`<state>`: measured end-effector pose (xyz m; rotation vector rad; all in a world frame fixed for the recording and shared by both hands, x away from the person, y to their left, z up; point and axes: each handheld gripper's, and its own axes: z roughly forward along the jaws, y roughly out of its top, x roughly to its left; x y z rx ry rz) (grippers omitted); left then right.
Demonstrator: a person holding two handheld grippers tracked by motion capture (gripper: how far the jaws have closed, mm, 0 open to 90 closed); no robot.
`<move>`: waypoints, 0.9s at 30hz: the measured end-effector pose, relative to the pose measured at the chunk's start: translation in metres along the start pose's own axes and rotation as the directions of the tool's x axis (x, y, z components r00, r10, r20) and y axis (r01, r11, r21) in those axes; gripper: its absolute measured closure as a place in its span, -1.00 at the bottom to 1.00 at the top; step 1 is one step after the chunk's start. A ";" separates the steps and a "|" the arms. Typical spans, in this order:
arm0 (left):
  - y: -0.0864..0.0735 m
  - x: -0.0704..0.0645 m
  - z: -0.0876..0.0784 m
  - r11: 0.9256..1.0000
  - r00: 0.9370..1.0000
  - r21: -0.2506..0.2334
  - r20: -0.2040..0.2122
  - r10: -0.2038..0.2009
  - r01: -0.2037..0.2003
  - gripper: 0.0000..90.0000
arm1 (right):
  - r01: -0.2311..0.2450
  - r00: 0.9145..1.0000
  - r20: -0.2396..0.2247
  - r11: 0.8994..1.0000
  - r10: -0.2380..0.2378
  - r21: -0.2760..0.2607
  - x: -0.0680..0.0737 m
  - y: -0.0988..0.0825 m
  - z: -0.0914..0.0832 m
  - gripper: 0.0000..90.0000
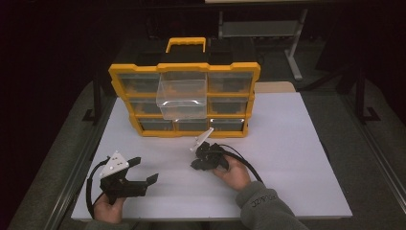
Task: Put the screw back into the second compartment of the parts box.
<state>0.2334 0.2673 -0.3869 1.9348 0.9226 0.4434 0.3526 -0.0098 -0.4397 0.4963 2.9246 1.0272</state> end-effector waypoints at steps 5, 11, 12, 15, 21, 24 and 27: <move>0.000 0.000 0.000 1.000 1.000 0.002 0.001 0.004 -0.004 -0.69 | 0.009 1.000 0.006 1.000 -0.009 0.017 0.000 -0.002 -0.004 0.88; 0.000 0.000 0.000 1.000 1.000 0.003 0.001 0.005 -0.005 -0.69 | 0.011 1.000 -0.012 1.000 -0.011 0.010 -0.001 -0.005 -0.013 0.88; 0.000 0.000 0.000 1.000 1.000 0.005 0.001 0.007 -0.007 -0.69 | 0.011 1.000 -0.017 1.000 -0.011 0.012 -0.001 -0.005 -0.014 0.88; 0.000 -0.001 0.000 1.000 1.000 -0.001 0.001 0.008 -0.008 -0.69 | -0.001 0.999 -0.037 1.000 0.001 0.008 -0.003 -0.007 -0.017 0.88; 0.000 0.000 0.000 1.000 1.000 0.004 0.001 0.009 -0.009 -0.69 | 0.000 0.999 -0.035 1.000 0.001 0.002 -0.004 -0.008 -0.024 0.88; 0.000 0.000 0.000 1.000 1.000 0.004 0.000 0.006 -0.006 -0.69 | -0.004 0.999 -0.048 1.000 0.004 -0.001 -0.005 -0.009 -0.028 0.88; 0.000 0.000 0.000 1.000 1.000 0.001 0.001 0.007 -0.007 -0.69 | -0.009 0.998 -0.057 1.000 0.009 0.003 -0.005 -0.010 -0.030 0.88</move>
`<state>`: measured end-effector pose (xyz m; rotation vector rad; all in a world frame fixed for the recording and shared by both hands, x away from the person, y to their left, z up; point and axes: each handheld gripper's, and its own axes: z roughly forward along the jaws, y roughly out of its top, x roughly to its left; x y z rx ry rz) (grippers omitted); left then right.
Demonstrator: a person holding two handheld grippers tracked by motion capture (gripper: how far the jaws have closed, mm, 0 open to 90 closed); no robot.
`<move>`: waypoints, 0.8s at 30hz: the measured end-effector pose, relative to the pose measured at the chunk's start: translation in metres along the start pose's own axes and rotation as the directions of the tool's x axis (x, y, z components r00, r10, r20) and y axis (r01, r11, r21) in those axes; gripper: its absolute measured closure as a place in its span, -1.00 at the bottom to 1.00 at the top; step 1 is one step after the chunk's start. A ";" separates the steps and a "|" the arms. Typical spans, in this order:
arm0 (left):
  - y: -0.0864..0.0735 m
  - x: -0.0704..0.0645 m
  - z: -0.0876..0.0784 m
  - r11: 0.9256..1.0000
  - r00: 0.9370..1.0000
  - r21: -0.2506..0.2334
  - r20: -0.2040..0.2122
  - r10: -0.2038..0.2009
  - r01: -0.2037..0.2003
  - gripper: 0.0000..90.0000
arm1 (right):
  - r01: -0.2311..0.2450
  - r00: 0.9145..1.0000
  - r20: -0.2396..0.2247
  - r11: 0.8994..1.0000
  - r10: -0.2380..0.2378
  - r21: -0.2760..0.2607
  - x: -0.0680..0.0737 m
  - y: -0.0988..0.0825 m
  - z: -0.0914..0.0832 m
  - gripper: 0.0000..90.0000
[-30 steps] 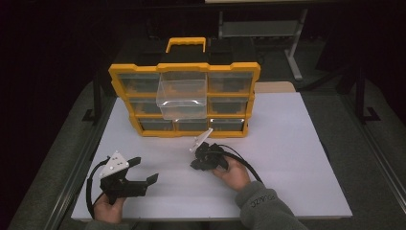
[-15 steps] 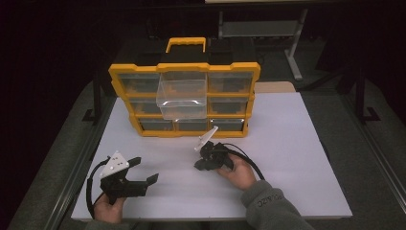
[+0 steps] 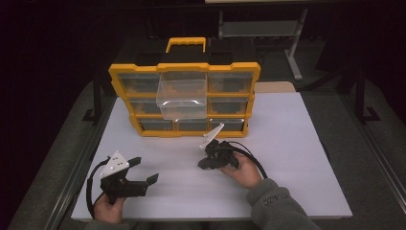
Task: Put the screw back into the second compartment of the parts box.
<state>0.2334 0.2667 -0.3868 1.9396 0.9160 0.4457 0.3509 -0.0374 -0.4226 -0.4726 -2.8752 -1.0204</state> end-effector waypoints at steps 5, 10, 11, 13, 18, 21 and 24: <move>0.000 0.000 0.000 1.000 1.000 0.001 0.000 -0.001 0.001 -0.69 | -0.002 1.000 0.013 1.000 0.002 -0.010 -0.002 -0.004 -0.016 0.88; 0.000 -0.001 0.001 1.000 1.000 -0.001 0.001 -0.007 0.007 -0.69 | -0.003 1.000 0.018 1.000 0.004 -0.014 -0.002 -0.004 -0.032 0.88; -0.001 -0.001 0.001 1.000 1.000 -0.003 0.000 -0.007 0.007 -0.69 | -0.011 1.000 0.018 1.000 0.011 -0.014 -0.001 -0.004 -0.036 0.88; 0.000 -0.001 0.001 1.000 1.000 -0.003 0.001 -0.005 0.005 -0.69 | 0.011 1.000 0.010 0.999 -0.011 -0.032 -0.003 -0.003 -0.042 0.88; -0.001 -0.001 0.002 1.000 1.000 -0.002 0.000 -0.007 0.007 -0.69 | 0.000 1.000 0.006 0.999 0.000 -0.039 -0.004 0.000 -0.061 0.88; -0.001 -0.001 0.002 1.000 1.000 -0.002 0.000 -0.008 0.008 -0.69 | -0.005 1.000 0.006 0.999 0.005 -0.055 -0.006 0.002 -0.075 0.88; -0.001 -0.001 0.002 1.000 1.000 -0.003 0.000 -0.005 0.005 -0.69 | -0.018 1.000 0.016 0.998 0.018 -0.055 -0.006 0.004 -0.088 0.88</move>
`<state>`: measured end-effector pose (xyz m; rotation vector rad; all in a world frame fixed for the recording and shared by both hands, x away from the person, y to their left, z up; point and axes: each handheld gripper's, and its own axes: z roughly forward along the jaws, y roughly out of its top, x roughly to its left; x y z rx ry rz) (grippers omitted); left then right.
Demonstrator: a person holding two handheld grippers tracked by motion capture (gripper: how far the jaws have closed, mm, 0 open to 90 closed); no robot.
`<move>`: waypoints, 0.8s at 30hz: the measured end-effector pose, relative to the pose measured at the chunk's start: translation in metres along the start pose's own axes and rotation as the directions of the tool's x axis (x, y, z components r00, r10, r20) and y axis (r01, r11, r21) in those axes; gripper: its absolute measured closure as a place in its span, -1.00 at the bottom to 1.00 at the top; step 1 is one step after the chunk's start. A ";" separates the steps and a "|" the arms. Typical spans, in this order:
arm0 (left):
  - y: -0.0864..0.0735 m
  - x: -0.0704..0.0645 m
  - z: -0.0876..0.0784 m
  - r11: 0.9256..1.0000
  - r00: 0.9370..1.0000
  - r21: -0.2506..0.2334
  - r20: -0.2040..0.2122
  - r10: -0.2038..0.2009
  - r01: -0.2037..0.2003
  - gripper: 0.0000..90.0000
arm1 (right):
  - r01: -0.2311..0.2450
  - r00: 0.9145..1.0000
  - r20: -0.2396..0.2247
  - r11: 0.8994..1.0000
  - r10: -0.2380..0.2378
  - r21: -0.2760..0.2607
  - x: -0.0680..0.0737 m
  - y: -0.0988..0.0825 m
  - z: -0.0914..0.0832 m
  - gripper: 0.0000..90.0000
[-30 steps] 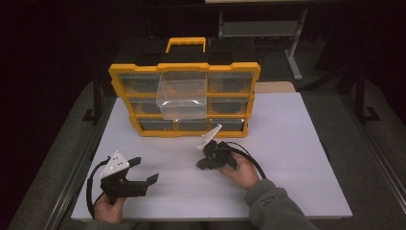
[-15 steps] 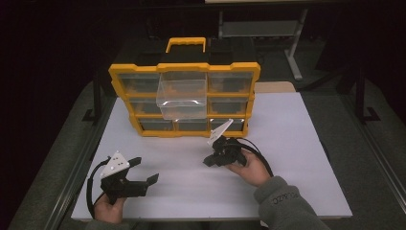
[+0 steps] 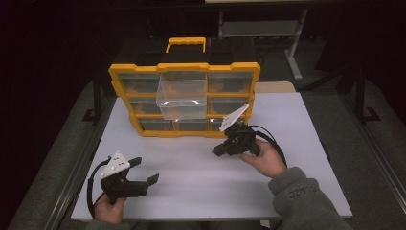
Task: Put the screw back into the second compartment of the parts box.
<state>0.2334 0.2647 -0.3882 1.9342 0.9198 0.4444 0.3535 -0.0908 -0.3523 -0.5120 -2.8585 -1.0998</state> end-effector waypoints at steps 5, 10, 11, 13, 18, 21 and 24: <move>0.000 0.000 0.000 1.000 1.000 0.005 0.000 0.001 -0.001 -0.69 | 0.015 1.000 0.007 1.000 -0.015 -0.006 -0.001 0.007 -0.018 0.88; 0.001 0.000 0.000 1.000 1.000 0.003 -0.002 0.004 -0.004 -0.69 | 0.025 1.000 0.017 0.999 -0.025 -0.022 -0.003 0.014 -0.036 0.88; 0.001 0.000 0.000 1.000 1.000 0.003 -0.003 0.002 -0.002 -0.69 | 0.023 1.000 0.016 0.999 -0.023 -0.026 -0.003 0.015 -0.040 0.88; 0.001 0.000 0.000 1.000 1.000 0.002 -0.002 0.000 0.000 -0.69 | 0.023 1.000 0.020 0.999 -0.022 -0.030 -0.003 0.018 -0.047 0.88; 0.002 0.000 0.002 1.000 1.000 0.005 -0.001 0.002 -0.002 -0.69 | 0.036 0.999 0.033 0.999 -0.035 -0.037 -0.003 0.025 -0.063 0.88; 0.002 0.001 0.002 1.000 1.000 0.011 -0.001 0.013 -0.013 -0.69 | 0.024 0.999 0.037 0.999 -0.023 -0.037 -0.002 0.029 -0.074 0.88; 0.002 0.001 0.003 1.000 1.000 0.007 0.000 0.007 -0.007 -0.69 | 0.021 0.999 0.040 0.999 -0.019 -0.035 -0.002 0.035 -0.085 0.88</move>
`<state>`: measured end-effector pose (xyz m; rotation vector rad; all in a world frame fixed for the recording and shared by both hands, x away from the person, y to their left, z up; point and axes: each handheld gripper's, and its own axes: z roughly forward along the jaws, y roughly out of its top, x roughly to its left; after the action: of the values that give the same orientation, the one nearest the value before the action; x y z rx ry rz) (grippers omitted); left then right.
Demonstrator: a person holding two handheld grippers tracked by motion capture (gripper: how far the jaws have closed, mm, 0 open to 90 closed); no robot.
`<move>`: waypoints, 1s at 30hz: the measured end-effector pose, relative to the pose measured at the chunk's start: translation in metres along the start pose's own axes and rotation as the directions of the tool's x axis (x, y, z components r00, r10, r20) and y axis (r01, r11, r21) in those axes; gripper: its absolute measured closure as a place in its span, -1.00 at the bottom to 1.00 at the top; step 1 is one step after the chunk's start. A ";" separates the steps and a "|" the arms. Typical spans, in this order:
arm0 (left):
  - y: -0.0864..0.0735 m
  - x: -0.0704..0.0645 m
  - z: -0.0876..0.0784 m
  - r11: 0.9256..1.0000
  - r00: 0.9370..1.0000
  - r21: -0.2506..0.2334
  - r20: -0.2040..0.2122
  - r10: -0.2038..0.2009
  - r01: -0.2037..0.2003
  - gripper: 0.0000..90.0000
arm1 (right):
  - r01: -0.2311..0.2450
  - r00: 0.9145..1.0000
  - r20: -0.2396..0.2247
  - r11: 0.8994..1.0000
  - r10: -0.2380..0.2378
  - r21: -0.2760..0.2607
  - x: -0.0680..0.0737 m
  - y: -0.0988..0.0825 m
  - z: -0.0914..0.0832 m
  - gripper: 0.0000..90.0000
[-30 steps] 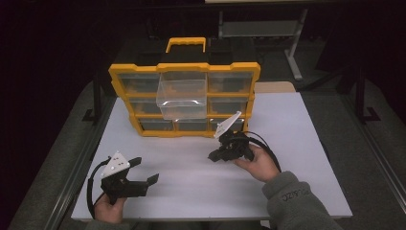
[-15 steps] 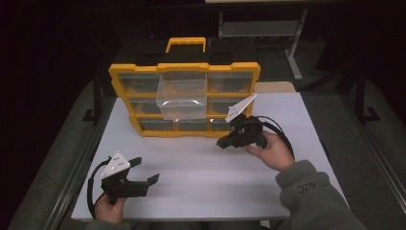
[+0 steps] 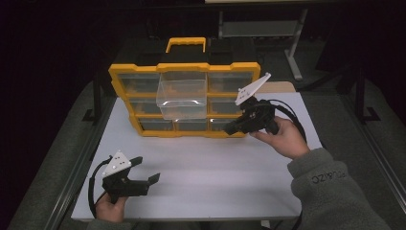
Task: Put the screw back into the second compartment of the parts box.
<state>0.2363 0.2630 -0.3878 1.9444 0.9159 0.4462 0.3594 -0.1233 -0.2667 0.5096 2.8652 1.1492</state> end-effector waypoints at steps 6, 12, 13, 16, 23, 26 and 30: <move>0.002 -0.001 0.002 1.000 1.000 0.002 0.006 0.005 -0.005 -0.69 | 0.025 1.000 0.019 0.999 -0.025 -0.033 -0.004 0.014 -0.025 0.88; 0.001 -0.001 0.002 1.000 1.000 -0.001 0.004 0.000 0.000 -0.69 | 0.043 0.998 0.057 0.998 -0.041 -0.048 -0.005 0.033 -0.051 0.88; 0.001 -0.001 0.002 1.000 1.000 -0.001 0.004 0.000 0.000 -0.69 | 0.043 0.997 0.059 0.998 -0.040 -0.053 -0.005 0.036 -0.056 0.88; 0.001 -0.001 0.001 1.000 1.000 -0.005 0.005 -0.002 0.002 -0.69 | 0.042 0.997 0.064 0.997 -0.038 -0.063 -0.004 0.049 -0.067 0.88; 0.000 -0.002 0.000 1.000 1.000 0.010 0.009 -0.007 0.007 -0.69 | 0.060 0.995 0.080 0.994 -0.052 -0.096 0.000 0.079 -0.087 0.88; 0.000 -0.002 0.000 1.000 1.000 0.007 0.008 -0.011 0.010 -0.69 | 0.083 0.994 0.084 0.993 -0.076 -0.087 0.002 0.096 -0.088 0.88; 0.000 -0.003 -0.001 1.000 1.000 0.009 0.009 -0.019 0.019 -0.69 | 0.100 0.993 0.077 0.992 -0.094 -0.073 0.006 0.120 -0.078 0.88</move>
<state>0.2341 0.2616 -0.3878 1.9429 0.9315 0.4226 0.3787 -0.0921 -0.1283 0.3958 2.7389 1.1932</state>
